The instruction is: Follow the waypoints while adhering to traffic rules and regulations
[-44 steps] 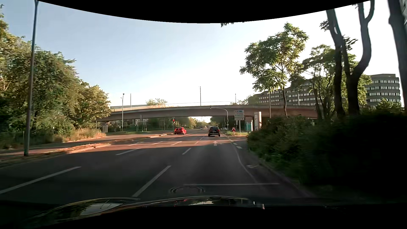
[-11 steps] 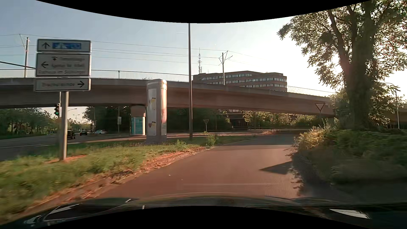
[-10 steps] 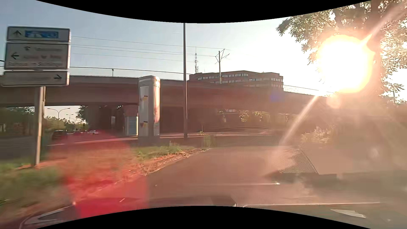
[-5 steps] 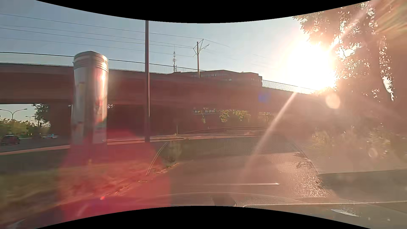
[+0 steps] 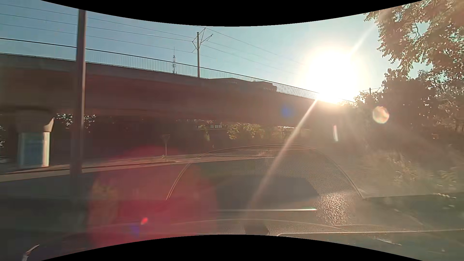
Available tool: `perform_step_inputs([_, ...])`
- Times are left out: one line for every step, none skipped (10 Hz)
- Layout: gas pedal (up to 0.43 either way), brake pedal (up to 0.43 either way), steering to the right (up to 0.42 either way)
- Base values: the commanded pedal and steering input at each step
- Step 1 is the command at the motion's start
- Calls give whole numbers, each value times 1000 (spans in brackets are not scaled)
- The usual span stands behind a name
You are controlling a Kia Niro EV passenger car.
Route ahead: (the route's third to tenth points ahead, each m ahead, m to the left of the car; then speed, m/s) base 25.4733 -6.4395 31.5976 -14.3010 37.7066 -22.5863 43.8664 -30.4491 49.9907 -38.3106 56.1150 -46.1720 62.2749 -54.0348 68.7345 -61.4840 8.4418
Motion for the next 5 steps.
perform_step_inputs([20, 0, 111])
perform_step_inputs([20, 0, 110])
perform_step_inputs([20, 0, 110])
perform_step_inputs([20, 0, 109])
perform_step_inputs([20, 0, 108])
